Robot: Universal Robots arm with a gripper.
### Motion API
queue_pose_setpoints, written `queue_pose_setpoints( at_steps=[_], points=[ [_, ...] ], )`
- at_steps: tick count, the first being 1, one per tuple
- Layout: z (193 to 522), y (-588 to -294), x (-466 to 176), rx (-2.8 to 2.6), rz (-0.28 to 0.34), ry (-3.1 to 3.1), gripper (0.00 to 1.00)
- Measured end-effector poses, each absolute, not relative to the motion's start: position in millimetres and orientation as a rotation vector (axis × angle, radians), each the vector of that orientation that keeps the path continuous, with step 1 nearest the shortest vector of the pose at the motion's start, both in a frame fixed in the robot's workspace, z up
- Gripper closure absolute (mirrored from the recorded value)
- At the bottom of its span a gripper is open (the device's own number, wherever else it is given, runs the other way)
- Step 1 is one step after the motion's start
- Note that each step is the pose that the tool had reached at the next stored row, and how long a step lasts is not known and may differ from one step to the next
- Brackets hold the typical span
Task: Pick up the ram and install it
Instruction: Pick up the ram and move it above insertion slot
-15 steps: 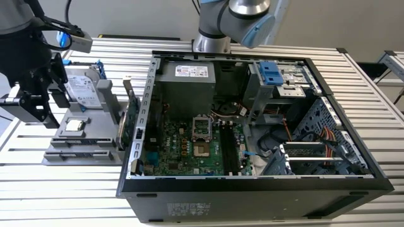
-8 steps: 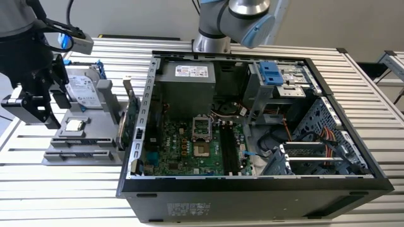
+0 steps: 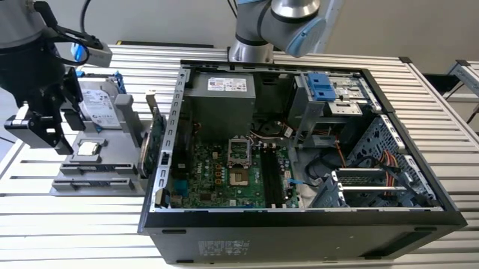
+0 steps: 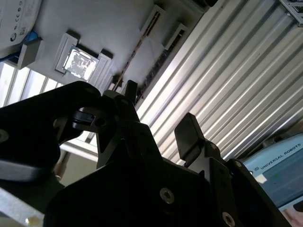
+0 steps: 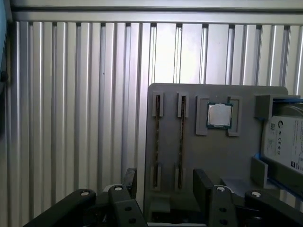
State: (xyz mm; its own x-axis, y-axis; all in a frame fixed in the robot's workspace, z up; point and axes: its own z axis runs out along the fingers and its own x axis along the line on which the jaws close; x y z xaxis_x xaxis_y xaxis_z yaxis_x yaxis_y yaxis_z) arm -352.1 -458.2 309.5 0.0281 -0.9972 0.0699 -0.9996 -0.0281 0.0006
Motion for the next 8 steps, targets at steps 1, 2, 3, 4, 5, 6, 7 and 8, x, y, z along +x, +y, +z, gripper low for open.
queue_pose_setpoints(
  at_steps=[1,2,3,4,5,6,7,8],
  points=[
    [309.3,-458.2,-352.2,2.216,0.077,-2.155,0.00],
    [309.3,-458.2,-352.2,2.216,0.077,-2.155,0.00],
    [309.3,-458.2,-352.2,2.216,0.077,-2.155,0.00],
    [309.1,-458.1,-352.2,2.216,0.077,-2.155,0.00],
    [308.9,-458.1,-352.2,2.216,0.077,-2.155,0.00],
    [308.8,-458.1,-352.2,2.216,0.077,-2.155,0.00],
    [308.5,-458.1,-352.1,2.216,0.077,-2.155,0.00],
    [308.1,-458.1,-352.1,2.216,0.077,-2.155,0.00]
  ],
)
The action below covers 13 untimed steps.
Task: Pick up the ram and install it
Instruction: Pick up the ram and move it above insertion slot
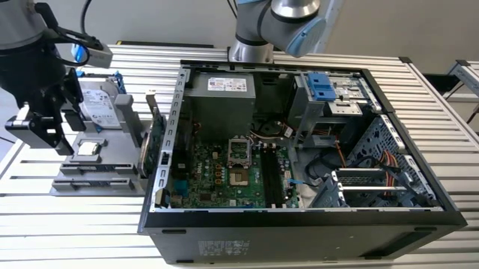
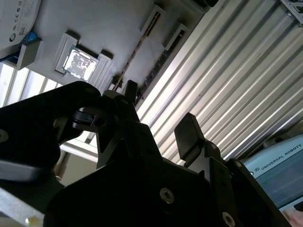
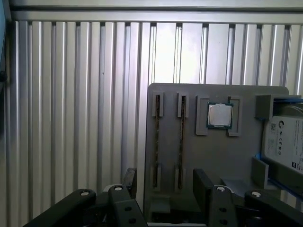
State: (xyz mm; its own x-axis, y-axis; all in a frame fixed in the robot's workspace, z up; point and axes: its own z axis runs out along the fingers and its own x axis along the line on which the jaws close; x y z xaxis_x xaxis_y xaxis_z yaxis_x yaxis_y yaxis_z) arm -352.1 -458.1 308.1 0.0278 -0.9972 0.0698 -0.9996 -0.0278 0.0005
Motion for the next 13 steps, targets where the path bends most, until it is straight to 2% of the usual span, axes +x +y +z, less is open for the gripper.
queue_pose_setpoints(
  at_steps=[13],
  points=[
    [298.8,-458.1,-350.8,2.213,0.075,-2.157,0.00]
  ],
)
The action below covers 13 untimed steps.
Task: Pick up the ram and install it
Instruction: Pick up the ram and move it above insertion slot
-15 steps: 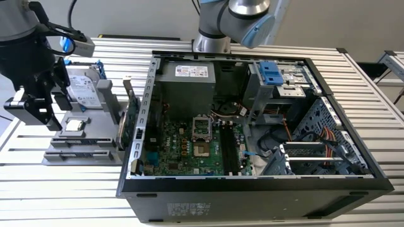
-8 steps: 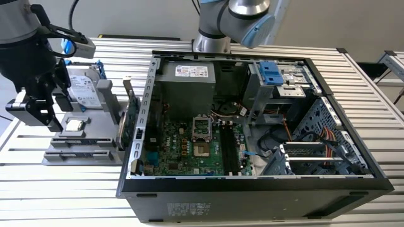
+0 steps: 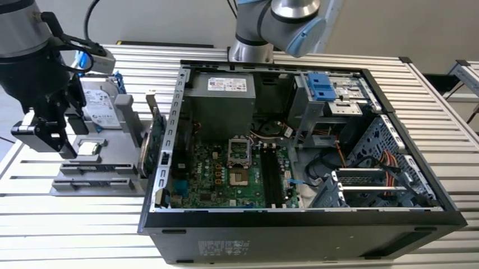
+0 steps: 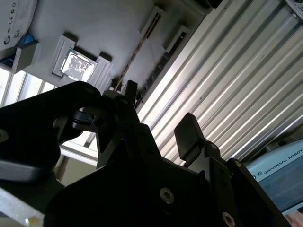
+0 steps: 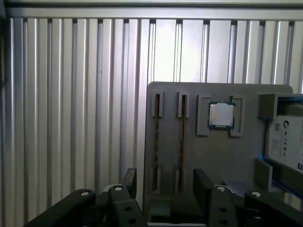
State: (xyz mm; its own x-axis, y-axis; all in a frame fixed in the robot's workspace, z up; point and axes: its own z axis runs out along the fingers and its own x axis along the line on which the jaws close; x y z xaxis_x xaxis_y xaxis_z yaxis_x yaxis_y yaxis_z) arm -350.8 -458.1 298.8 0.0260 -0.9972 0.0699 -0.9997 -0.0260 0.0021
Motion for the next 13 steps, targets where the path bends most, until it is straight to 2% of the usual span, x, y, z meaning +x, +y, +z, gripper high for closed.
queue_pose_setpoints(
  at_steps=[10,13],
  points=[
    [295.9,-458.1,-350.6,2.213,0.074,-2.157,0.00],
    [295.8,-458.3,-350.5,2.226,0.046,-2.170,0.00]
  ],
)
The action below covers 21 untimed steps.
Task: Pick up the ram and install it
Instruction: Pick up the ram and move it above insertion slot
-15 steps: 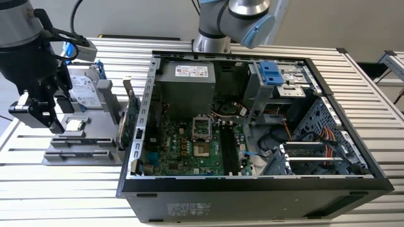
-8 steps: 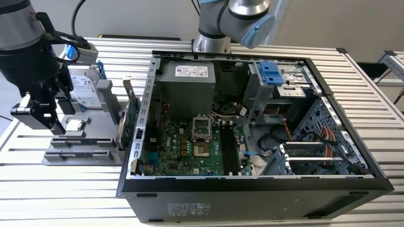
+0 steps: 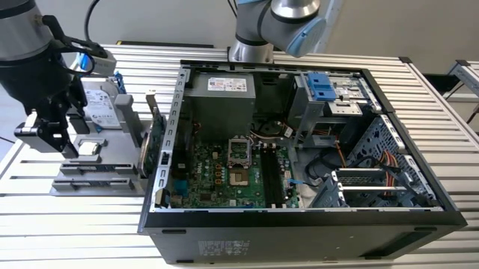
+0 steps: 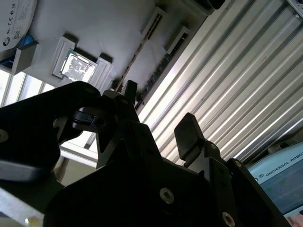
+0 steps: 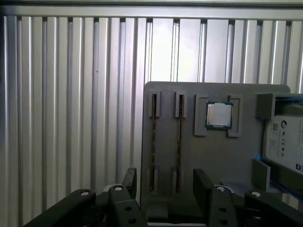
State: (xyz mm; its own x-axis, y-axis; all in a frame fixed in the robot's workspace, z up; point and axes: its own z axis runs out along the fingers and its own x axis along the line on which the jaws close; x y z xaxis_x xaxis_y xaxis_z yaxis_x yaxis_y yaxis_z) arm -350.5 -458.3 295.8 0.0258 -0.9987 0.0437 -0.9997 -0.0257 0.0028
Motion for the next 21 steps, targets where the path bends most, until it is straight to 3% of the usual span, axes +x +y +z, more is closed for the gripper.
queue_pose_setpoints(
  at_steps=[4,21],
  points=[
    [296,-460,-351,2.244,0.006,-2.187,0.00],
    [292,-470,-351,2.248,-0.013,-2.191,0.00]
  ],
)
